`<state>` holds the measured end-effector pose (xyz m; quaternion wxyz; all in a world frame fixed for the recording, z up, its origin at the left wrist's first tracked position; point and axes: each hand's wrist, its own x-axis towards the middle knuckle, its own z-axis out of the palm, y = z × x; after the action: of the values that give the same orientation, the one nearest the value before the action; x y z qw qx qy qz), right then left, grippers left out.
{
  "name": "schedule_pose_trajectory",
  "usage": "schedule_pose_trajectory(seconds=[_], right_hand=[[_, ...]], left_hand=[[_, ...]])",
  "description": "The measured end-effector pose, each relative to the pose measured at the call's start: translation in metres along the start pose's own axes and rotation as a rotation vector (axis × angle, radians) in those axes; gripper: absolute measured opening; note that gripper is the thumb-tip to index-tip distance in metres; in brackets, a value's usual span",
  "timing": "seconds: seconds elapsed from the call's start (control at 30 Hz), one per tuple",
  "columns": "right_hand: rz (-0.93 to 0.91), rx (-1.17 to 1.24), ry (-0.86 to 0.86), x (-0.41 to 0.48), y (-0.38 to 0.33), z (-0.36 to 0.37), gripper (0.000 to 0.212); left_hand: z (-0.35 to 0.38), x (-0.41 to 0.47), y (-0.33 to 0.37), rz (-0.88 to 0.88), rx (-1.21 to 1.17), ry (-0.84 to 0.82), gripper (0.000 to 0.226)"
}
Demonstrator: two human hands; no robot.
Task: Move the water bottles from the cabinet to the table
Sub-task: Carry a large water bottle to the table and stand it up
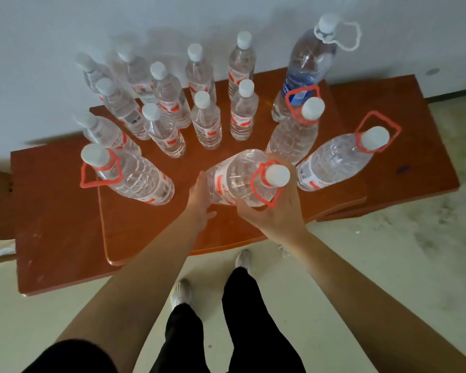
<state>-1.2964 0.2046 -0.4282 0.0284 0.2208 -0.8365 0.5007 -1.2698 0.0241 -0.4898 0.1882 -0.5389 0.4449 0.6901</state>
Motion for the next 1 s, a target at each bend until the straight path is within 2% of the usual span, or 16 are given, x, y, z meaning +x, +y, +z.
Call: schedule_pose_trajectory(seconds=[0.07,0.17,0.2,0.33,0.47,0.57,0.63,0.7,0.83,0.87,0.93,0.97,1.0], right_hand=[[0.046,0.014,0.019,-0.003,0.005,-0.002,0.085],[0.093,0.011,0.054,-0.004,0.013,-0.006,0.093],[0.104,0.014,0.069,-0.004,0.014,-0.008,0.094],[0.160,0.063,0.168,-0.005,0.004,-0.013,0.091],[0.252,0.122,0.193,-0.016,-0.015,-0.013,0.089],[0.342,0.136,0.194,-0.035,-0.035,-0.019,0.089],[0.359,0.122,0.222,-0.045,-0.052,-0.023,0.090],[0.331,0.071,0.288,-0.054,-0.077,-0.033,0.094],[0.225,-0.072,0.477,-0.074,-0.138,-0.058,0.107],[0.182,-0.117,0.534,-0.082,-0.155,-0.064,0.111],[0.100,-0.216,0.614,-0.097,-0.180,-0.078,0.117],[0.075,-0.268,0.645,-0.109,-0.194,-0.085,0.116],[0.071,-0.314,0.660,-0.121,-0.207,-0.092,0.114]], left_hand=[[0.001,0.004,0.003,0.041,0.005,-0.032,0.077],[0.005,0.006,0.010,0.077,0.019,-0.072,0.040],[0.004,0.005,0.010,0.066,0.011,-0.066,0.036],[-0.004,-0.016,-0.006,-0.019,0.034,-0.037,0.047],[-0.028,-0.037,-0.045,-0.117,0.042,-0.198,0.060],[-0.050,-0.037,-0.073,-0.089,0.152,-0.193,0.087],[-0.049,-0.060,-0.071,-0.049,0.217,-0.193,0.078],[-0.039,-0.114,-0.055,0.052,0.319,-0.239,0.062],[-0.043,-0.190,-0.046,0.306,0.479,-0.339,0.048],[-0.050,-0.203,-0.047,0.333,0.490,-0.357,0.062],[-0.058,-0.215,-0.050,0.386,0.494,-0.387,0.111],[-0.063,-0.227,-0.052,0.431,0.492,-0.431,0.116],[-0.065,-0.239,-0.057,0.465,0.481,-0.467,0.109]])
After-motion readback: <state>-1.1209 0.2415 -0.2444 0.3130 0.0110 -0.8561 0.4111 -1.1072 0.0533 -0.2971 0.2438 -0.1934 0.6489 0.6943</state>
